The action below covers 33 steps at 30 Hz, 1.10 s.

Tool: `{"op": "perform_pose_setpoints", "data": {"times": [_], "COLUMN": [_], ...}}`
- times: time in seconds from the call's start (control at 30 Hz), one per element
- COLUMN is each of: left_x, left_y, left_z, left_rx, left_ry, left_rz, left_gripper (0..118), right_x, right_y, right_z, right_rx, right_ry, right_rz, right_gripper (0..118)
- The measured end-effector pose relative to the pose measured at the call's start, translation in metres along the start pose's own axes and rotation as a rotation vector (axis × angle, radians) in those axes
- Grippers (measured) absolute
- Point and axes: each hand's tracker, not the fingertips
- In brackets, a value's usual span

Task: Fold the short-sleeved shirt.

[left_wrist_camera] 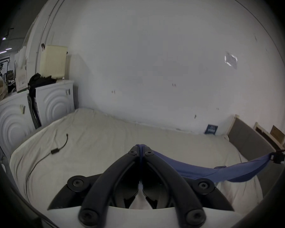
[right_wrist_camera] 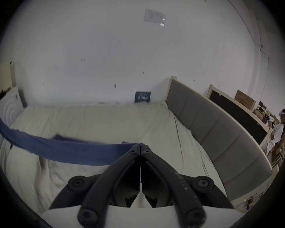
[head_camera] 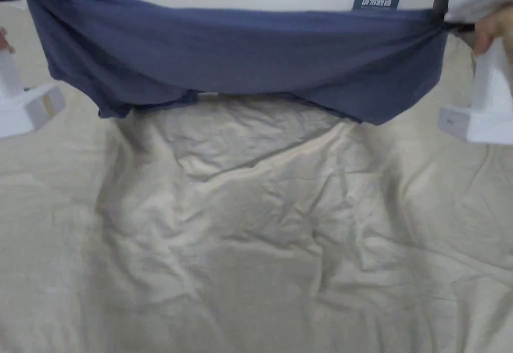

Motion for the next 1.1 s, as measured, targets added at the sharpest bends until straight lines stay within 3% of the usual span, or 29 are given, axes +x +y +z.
{"op": "perform_pose_setpoints", "data": {"times": [0.23,0.37,0.5,0.63,0.83,0.97,1.0,1.03,1.07,1.1], "left_x": [-0.022,-0.029,-0.038,-0.052,-0.062,-0.068,-0.069,-0.07,-0.071,-0.072], "left_y": [-0.115,-0.191,-0.247,-0.276,-0.316,-0.325,-0.327,-0.329,-0.328,-0.326], "left_z": [0.069,0.101,0.127,0.148,0.167,0.173,0.173,0.173,0.173,0.171], "left_rx": [-0.075,-0.151,-0.227,-0.277,-0.375,-0.431,-0.446,-0.453,-0.459,-0.467], "left_ry": [-0.017,0.022,0.047,0.076,0.129,0.177,0.18,0.177,0.17,0.173], "left_rz": [0.035,-0.005,-0.035,0.017,-0.051,-0.017,-0.011,-0.006,0.004,0.007], "left_gripper": [2,2,2,2,2,2,3,4,16,21], "right_x": [0.017,0.028,0.031,0.038,0.041,0.046,0.047,0.047,0.048,0.049], "right_y": [-0.139,-0.209,-0.257,-0.292,-0.338,-0.362,-0.367,-0.37,-0.372,-0.372], "right_z": [0.013,0.026,0.045,0.054,0.072,0.079,0.079,0.078,0.079,0.08], "right_rx": [-0.107,-0.169,-0.185,-0.198,-0.272,-0.322,-0.329,-0.333,-0.338,-0.347], "right_ry": [0.057,0.1,0.13,0.138,0.186,0.212,0.22,0.213,0.21,0.204], "right_rz": [0.08,0.012,0.05,0.085,0.062,0.012,0.002,-0.015,-0.03,-0.035], "right_gripper": [2,2,2,2,2,3,6,18,53,64]}}
